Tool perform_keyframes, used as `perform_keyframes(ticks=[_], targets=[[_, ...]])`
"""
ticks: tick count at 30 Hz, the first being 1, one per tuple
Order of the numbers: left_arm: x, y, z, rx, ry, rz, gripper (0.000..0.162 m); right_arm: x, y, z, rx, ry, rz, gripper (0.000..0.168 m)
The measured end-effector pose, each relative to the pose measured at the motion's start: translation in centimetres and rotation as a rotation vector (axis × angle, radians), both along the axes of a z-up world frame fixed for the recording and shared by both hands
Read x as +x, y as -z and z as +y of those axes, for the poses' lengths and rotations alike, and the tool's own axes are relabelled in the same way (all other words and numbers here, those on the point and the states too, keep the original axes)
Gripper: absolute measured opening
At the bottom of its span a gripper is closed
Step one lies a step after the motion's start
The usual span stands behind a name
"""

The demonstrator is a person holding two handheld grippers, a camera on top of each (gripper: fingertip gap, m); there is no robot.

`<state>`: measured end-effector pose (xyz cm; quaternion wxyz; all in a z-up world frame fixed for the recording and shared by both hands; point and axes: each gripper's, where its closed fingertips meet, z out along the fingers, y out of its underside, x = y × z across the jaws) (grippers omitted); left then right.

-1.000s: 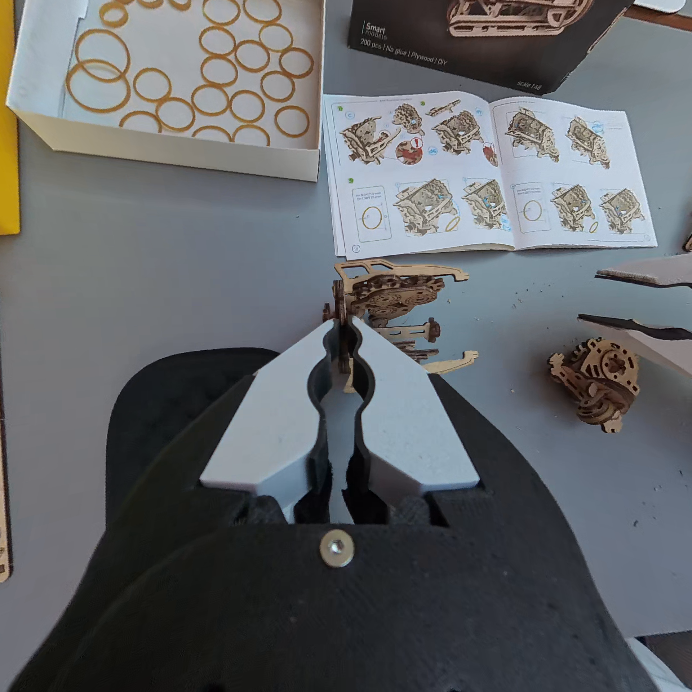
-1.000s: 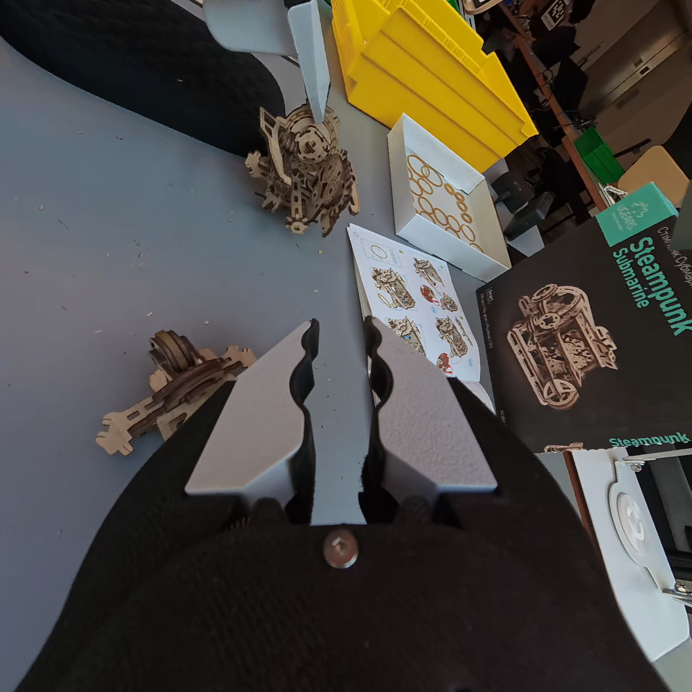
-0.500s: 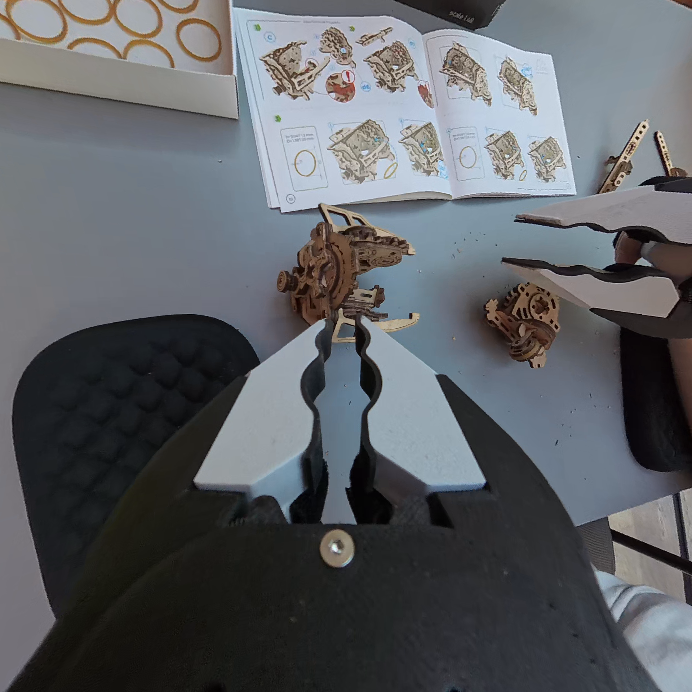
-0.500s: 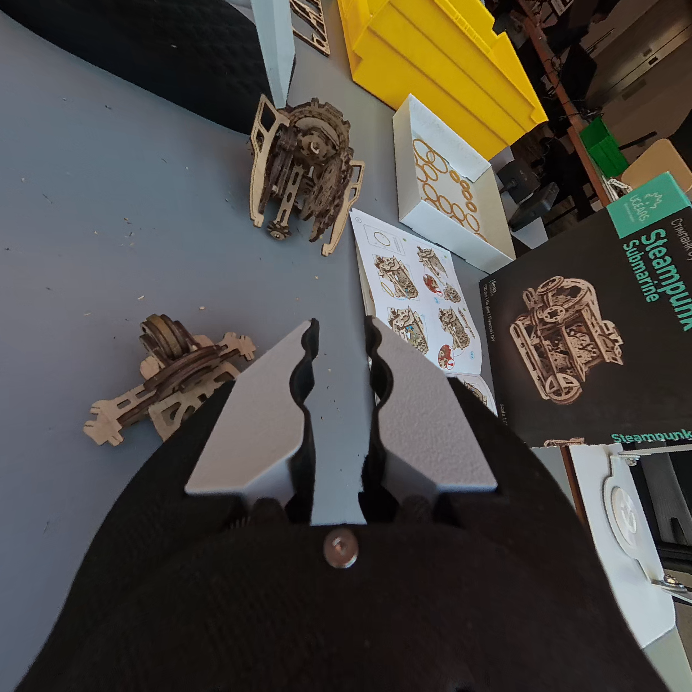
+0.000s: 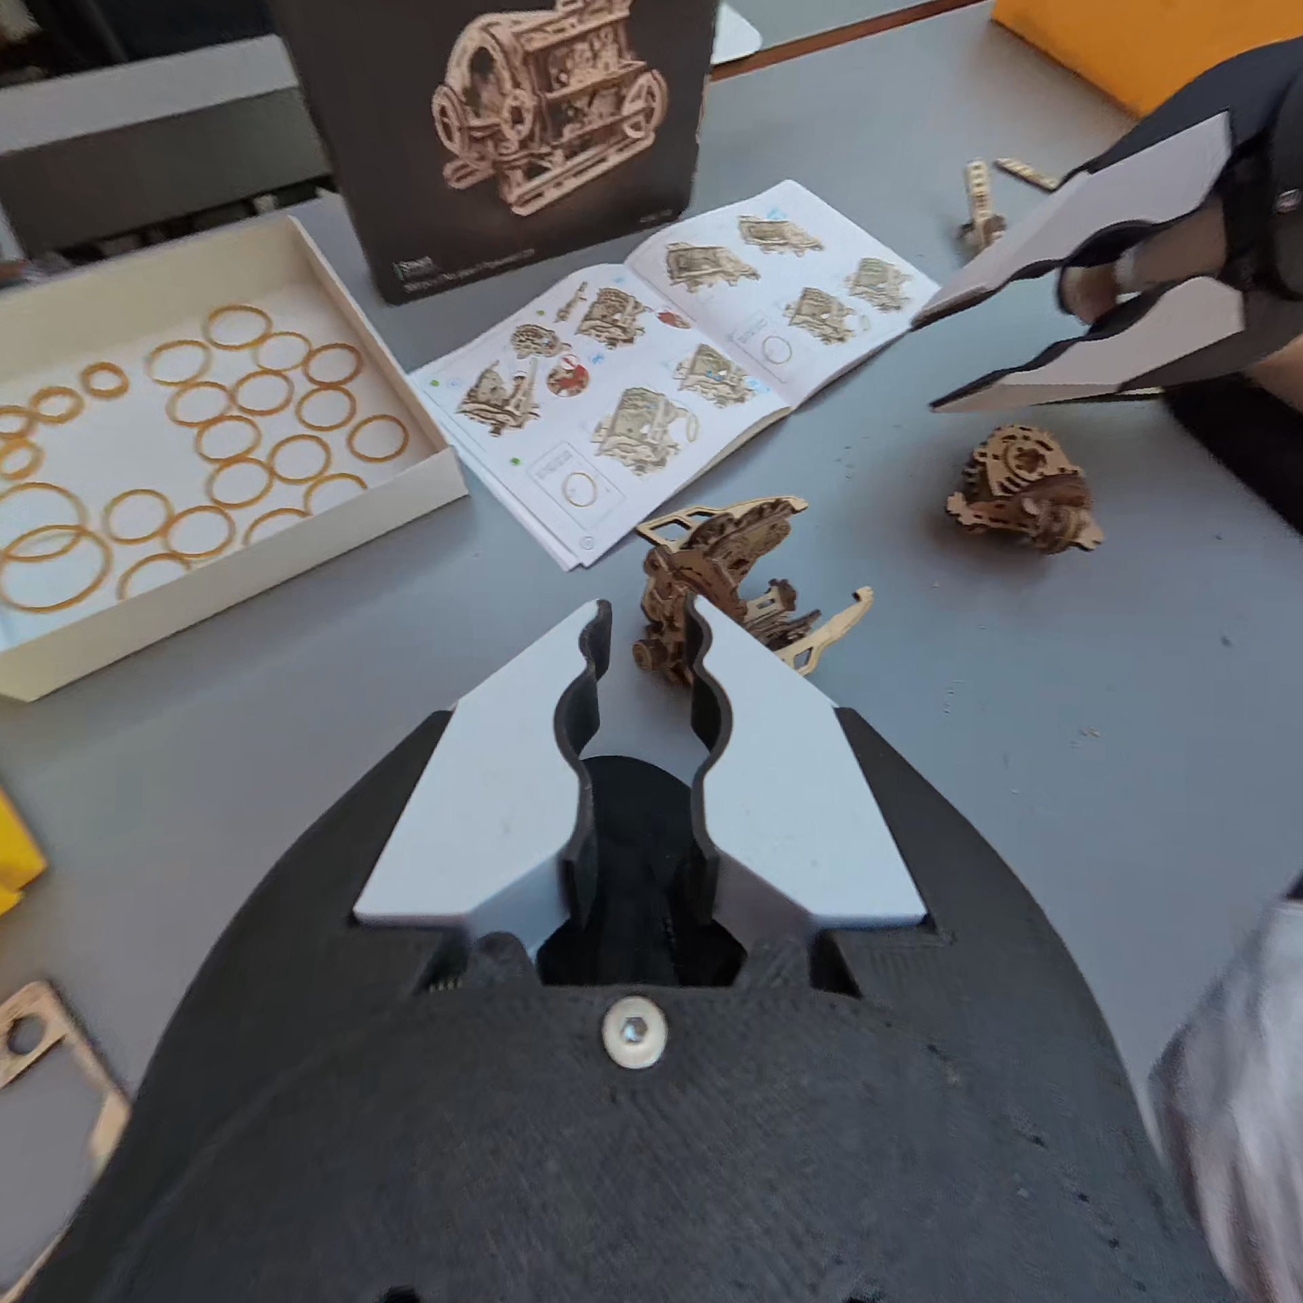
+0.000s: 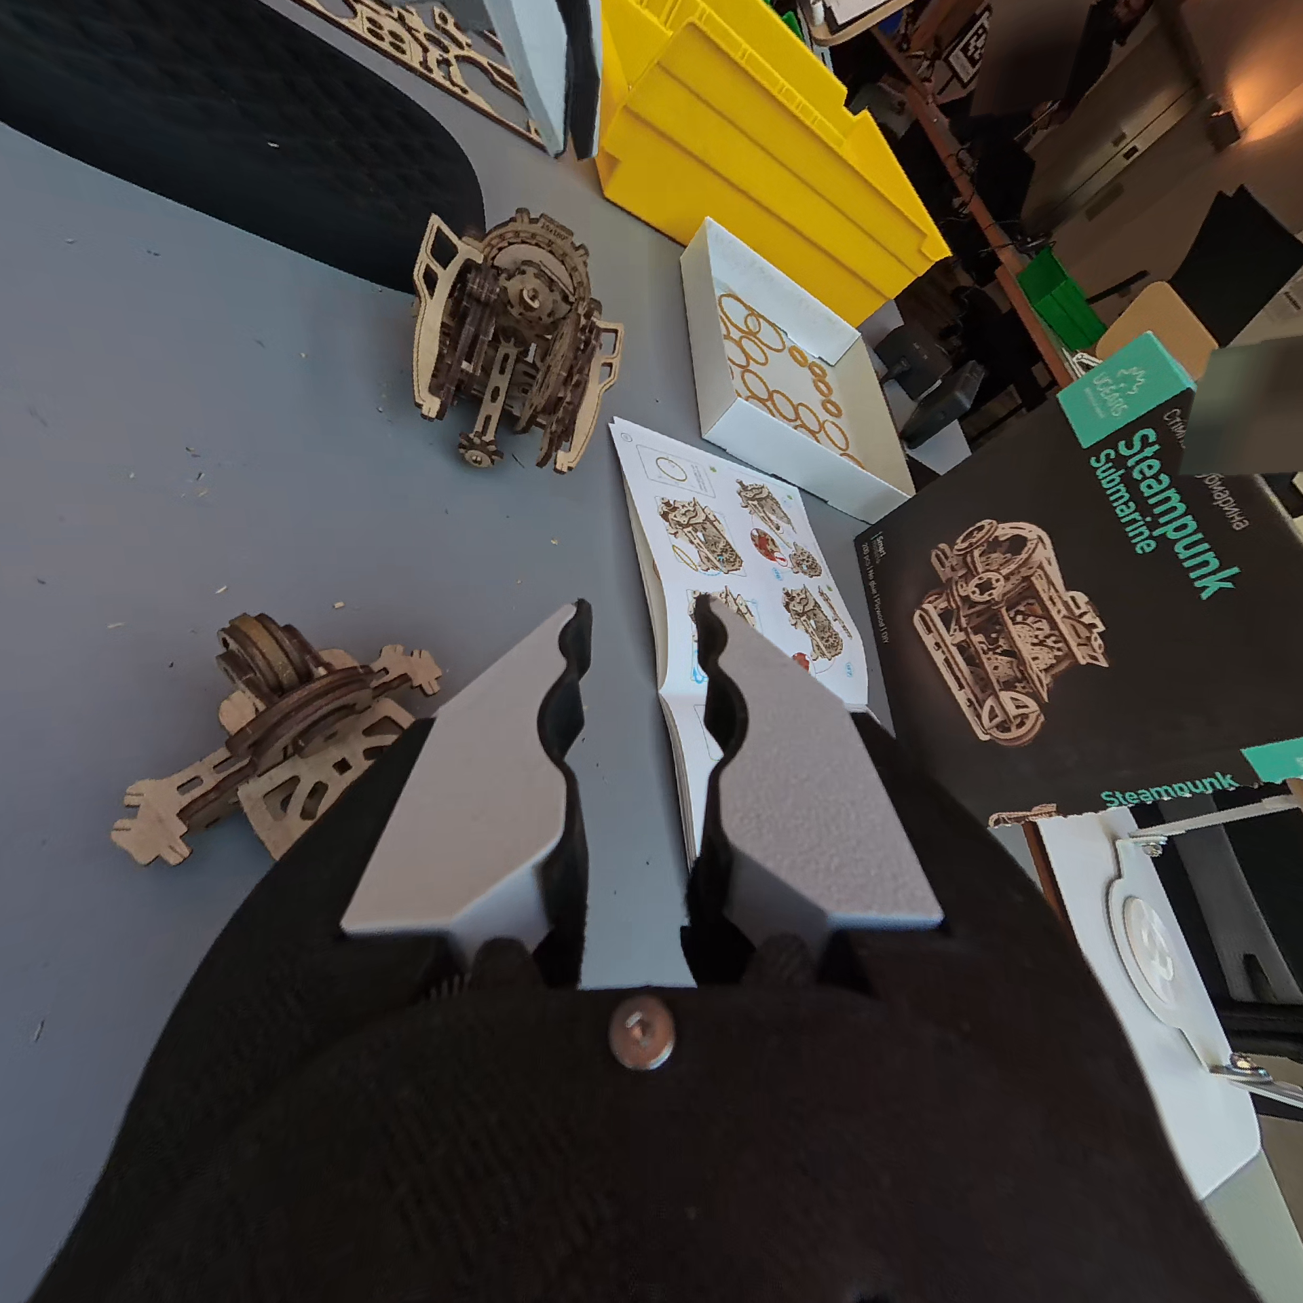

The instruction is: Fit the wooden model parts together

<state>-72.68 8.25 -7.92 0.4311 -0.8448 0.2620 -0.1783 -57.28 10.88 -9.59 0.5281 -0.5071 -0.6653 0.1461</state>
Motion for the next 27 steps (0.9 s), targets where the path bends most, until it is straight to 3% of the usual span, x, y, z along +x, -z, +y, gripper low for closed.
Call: perform_keyframes(ticks=[1, 6, 11, 18, 22, 25, 27], targets=[[0.5, 0.1, -0.1, -0.034, 0.053, -0.072, 0.019, 0.0, 0.1, 0.0, 0.006, 0.002, -0.005, 0.030], [1.2, -2.3, -0.6, -0.100, 0.231, -0.418, 0.021, -0.3, 0.3, -0.3, 0.020, -0.007, -0.024, 0.030], [0.6, -0.9, -1.4, -0.225, 0.296, -0.439, 0.033, -1.4, 0.2, -1.3, -0.127, -0.008, 0.006, 0.039], [1.8, 0.5, -0.8, -0.296, 0.333, -0.448, 0.032, -5.5, -1.5, -2.1, -0.380, -0.010, 0.080, 0.047], [0.4, 2.4, 0.8, -0.326, 0.259, -0.376, 0.024, -5.5, -1.0, -1.1, -0.400, 0.018, 0.093, 0.047], [0.7, 1.9, 0.3, -0.409, 0.338, -0.480, 0.019, -4.2, -0.5, -0.9, -0.373, 0.027, 0.086, 0.047], [0.8, 1.3, 0.3, -0.299, 0.389, -0.426, 0.020, -3.2, 0.0, -1.1, -0.362, 0.024, 0.076, 0.047]])
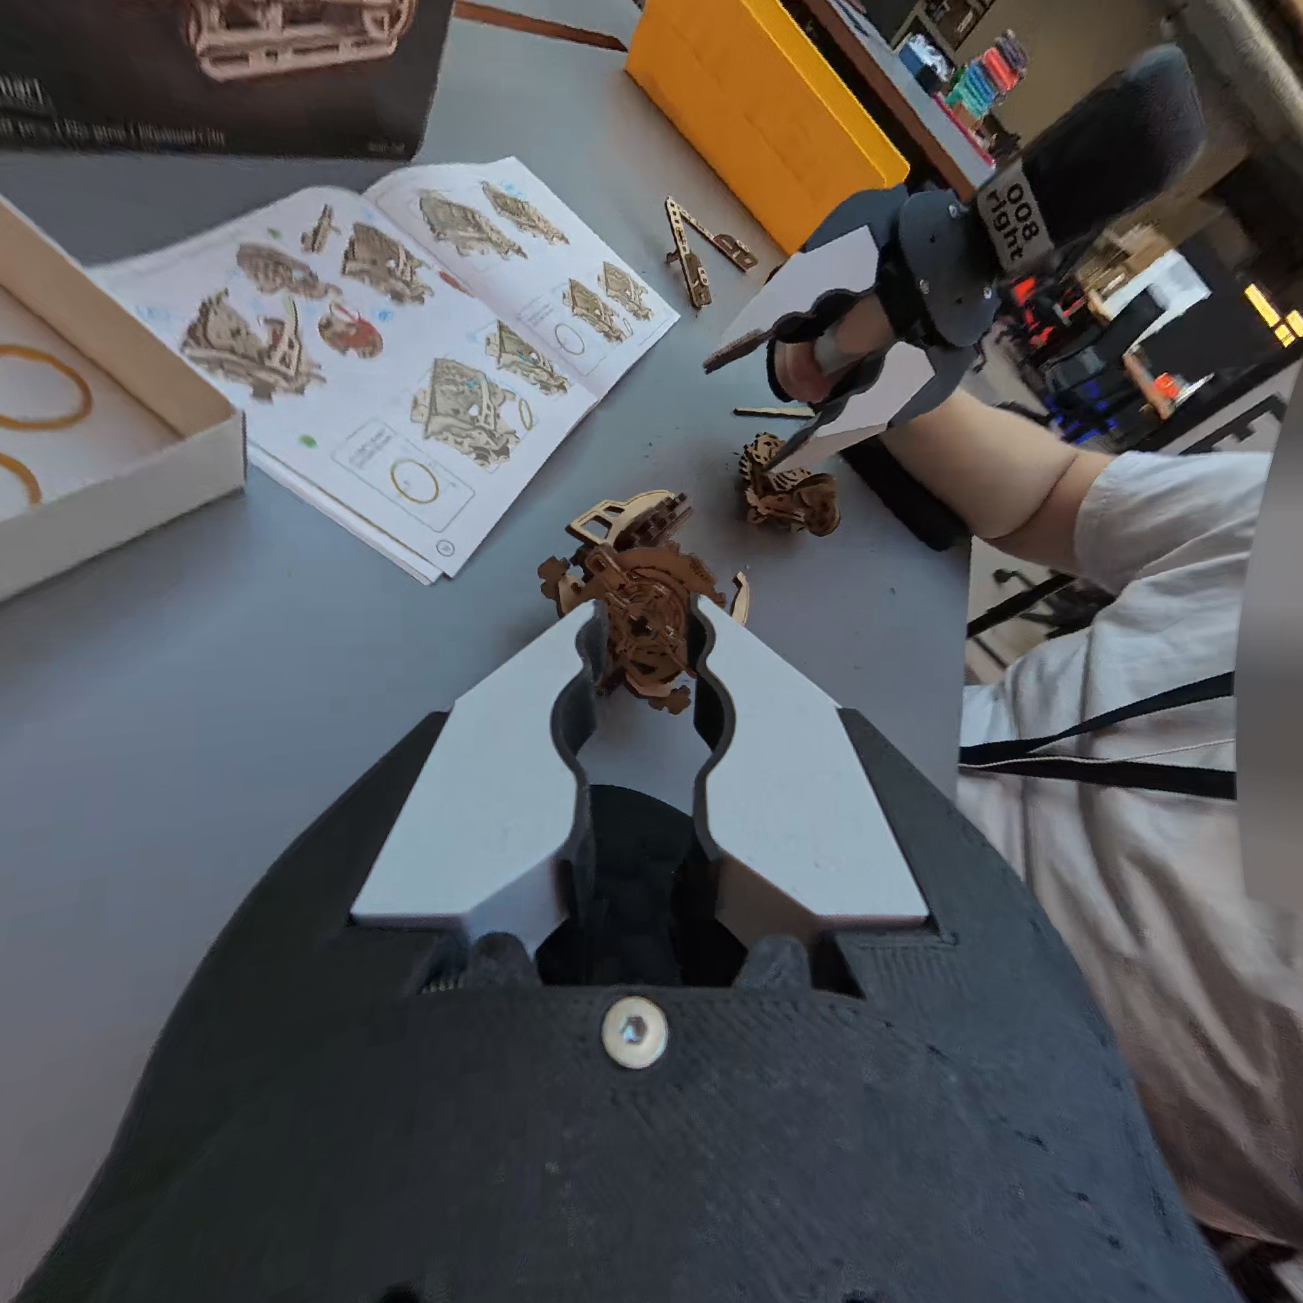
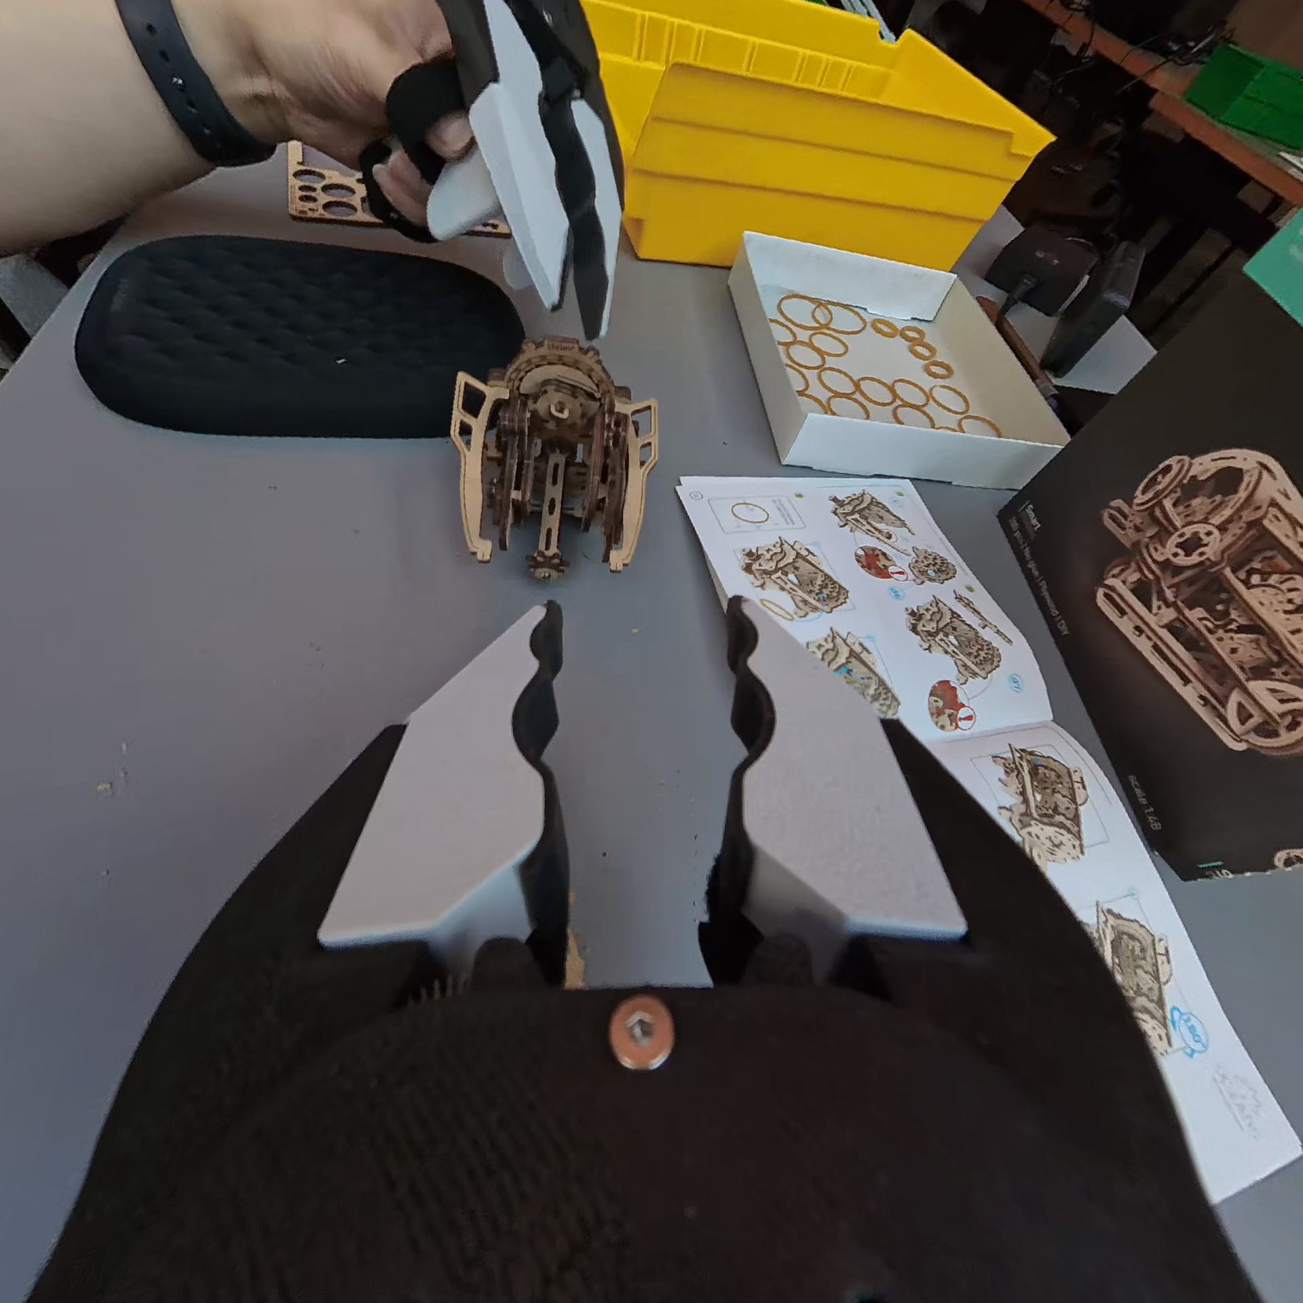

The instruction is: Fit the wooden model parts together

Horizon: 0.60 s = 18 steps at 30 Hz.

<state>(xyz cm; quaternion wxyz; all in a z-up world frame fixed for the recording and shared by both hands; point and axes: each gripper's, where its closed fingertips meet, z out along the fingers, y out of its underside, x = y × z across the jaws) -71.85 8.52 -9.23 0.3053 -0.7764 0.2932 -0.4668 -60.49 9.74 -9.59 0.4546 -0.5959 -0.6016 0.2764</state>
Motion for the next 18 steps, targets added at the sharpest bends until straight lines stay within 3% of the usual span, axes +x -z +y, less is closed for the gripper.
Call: perform_keyframes(ticks=[3, 4, 5, 7, 10, 13, 18], targets=[[-0.2, -1.4, 0.3, 0.244, -0.028, 0.100, 0.020, 1.0, 0.5, 0.3, 0.047, 0.006, -0.025, 0.046], [-0.3, -1.8, 0.4, 0.265, -0.046, 0.122, 0.013, 1.1, 0.5, 0.5, 0.058, 0.010, -0.029, 0.046], [-0.3, -1.9, 0.5, 0.239, -0.057, 0.138, 0.007, 1.0, 0.5, 0.6, 0.060, 0.013, -0.030, 0.046], [0.2, -2.5, 0.4, 0.091, -0.077, 0.101, 0.019, 0.9, 0.5, 0.8, 0.055, 0.015, -0.030, 0.046], [1.7, -4.1, -0.2, -0.042, -0.148, -0.006, 0.024, 1.0, 1.1, 0.8, 0.074, 0.019, -0.062, 0.046], [2.0, -2.7, -0.3, 0.024, -0.302, 0.200, 0.028, 1.3, 1.4, 0.8, 0.110, 0.026, -0.093, 0.046], [2.7, -2.2, -0.9, 0.237, -0.407, 0.492, 0.011, 1.3, 1.2, 0.8, 0.115, 0.026, -0.086, 0.046]])
